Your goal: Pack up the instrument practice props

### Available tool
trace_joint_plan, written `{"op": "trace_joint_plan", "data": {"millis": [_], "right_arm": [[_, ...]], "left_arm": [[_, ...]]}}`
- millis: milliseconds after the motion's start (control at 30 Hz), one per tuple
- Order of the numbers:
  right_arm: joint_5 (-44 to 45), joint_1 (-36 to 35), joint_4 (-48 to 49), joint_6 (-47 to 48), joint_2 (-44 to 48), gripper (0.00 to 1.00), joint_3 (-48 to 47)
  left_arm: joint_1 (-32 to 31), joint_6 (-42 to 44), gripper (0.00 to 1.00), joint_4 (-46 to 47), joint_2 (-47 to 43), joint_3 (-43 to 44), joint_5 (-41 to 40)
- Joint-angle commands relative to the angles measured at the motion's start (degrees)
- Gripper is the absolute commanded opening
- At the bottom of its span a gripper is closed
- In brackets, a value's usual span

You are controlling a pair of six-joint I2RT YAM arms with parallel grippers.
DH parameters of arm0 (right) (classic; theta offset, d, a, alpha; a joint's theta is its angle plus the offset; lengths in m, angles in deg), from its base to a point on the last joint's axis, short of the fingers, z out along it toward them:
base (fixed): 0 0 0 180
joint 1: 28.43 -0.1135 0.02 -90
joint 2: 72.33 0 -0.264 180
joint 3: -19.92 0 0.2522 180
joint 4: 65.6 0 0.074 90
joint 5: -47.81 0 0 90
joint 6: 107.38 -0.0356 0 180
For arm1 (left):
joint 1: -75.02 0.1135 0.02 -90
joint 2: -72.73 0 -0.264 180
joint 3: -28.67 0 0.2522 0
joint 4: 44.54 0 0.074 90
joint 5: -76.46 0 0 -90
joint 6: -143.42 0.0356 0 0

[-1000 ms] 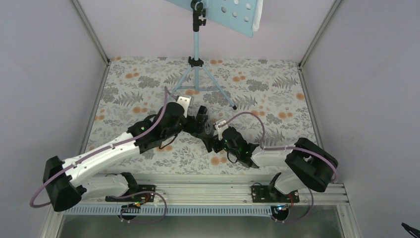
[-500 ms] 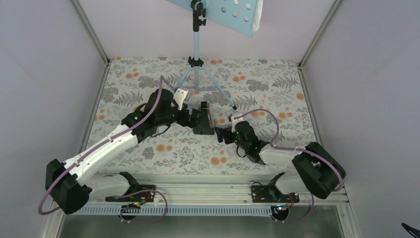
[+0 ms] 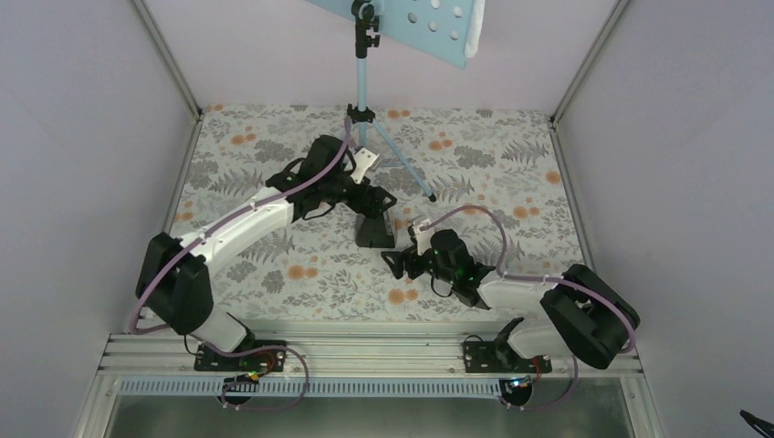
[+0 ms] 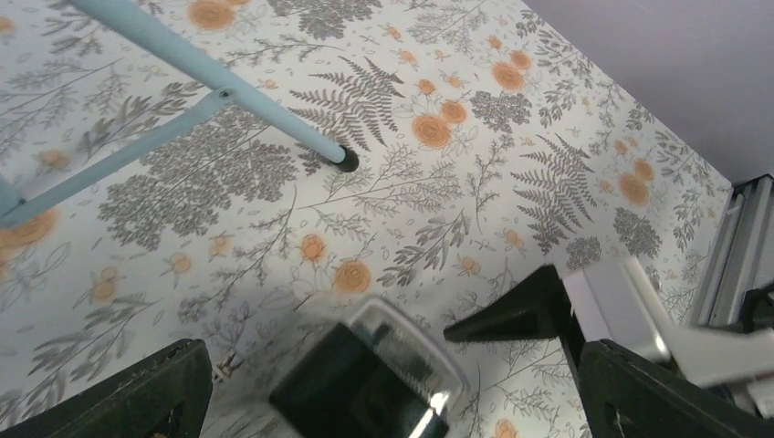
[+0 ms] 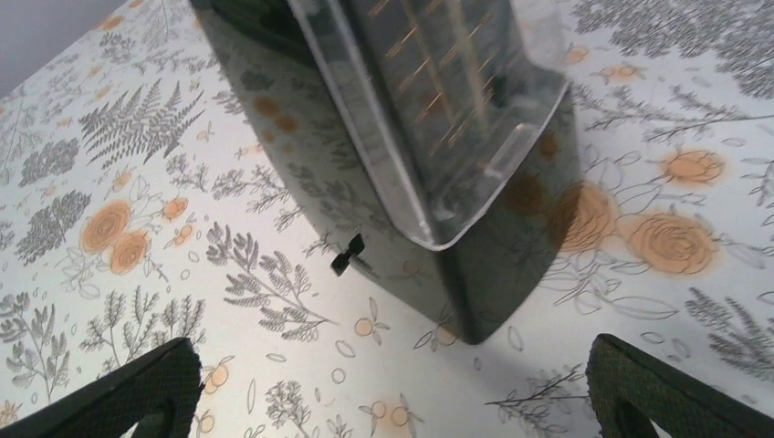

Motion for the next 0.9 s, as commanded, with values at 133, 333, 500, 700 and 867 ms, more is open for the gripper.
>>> {"op": "trace_joint_plan", "data": {"millis": [133, 333, 500, 700, 867], "right_arm": [[8.87, -5.27, 1.39, -0.48, -4.92, 1.00, 0.02], [14.45, -6.17, 2.88, 1.75, -10.88, 1.00, -3.05], [15.92, -7.12, 5.81, 3.88, -14.91, 1.00, -4.93], [16.85, -8.08, 9.47, 5.96, -18.01, 1.00, -6.19], [18.35, -8.07, 11.10, 7.21, -21.21, 1.00, -7.31]], "left_arm": [[0.04, 0.40, 0.91, 1.82, 5.89, 3.95, 2.09], [0.04, 0.59, 0.72, 1.83, 6.48, 1.97, 0.11], [-0.04, 0.11, 0.62, 1.70, 6.50, 1.42, -0.13], [-0.13, 0.17, 0.57, 1.36, 6.65, 1.06, -0.55], [-0.89, 0.75, 0.56, 0.99, 7.09, 1.17, -0.90]]}}
